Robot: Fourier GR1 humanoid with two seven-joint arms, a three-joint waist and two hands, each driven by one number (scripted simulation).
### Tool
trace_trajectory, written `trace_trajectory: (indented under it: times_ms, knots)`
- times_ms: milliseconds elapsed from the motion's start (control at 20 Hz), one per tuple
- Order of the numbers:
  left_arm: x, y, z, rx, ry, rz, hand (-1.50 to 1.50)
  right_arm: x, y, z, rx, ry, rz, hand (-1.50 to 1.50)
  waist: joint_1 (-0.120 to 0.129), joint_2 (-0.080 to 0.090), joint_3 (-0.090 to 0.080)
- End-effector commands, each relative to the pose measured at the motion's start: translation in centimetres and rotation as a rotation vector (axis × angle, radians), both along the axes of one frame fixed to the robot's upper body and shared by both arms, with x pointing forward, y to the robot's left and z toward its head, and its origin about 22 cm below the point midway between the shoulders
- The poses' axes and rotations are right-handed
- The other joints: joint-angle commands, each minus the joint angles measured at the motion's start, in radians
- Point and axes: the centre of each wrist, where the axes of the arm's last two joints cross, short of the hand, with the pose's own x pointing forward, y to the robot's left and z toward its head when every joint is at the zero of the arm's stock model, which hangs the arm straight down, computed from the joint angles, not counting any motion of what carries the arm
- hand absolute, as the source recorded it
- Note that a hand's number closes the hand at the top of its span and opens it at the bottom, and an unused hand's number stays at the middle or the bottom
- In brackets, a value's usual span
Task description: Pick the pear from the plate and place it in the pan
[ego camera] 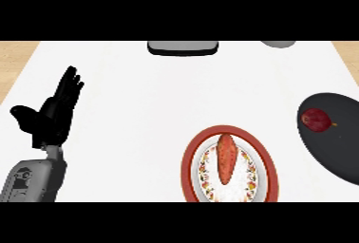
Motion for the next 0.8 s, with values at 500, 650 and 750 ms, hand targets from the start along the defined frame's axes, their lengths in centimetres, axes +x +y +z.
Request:
trace_trajectory:
  times_ms: [500,650,750]
  knots:
    - [-1.7,1.0,-1.1,0.002,0.014,0.061,0.0,-15.2,-7.4,1.9,0.146,-0.08,0.136,-1.5,-0.047,-0.016,-0.005]
    - [-1.6,0.5,-1.9,-0.01,0.02,0.035,0.0,-16.4,-7.9,2.9,0.131,-0.093,0.135,-1.5,-0.048,-0.012,-0.006]
    - [-1.3,1.1,-0.3,0.01,0.003,0.044,0.0,-16.9,-7.9,3.2,0.142,-0.061,0.163,-1.5,-0.047,-0.014,-0.006]
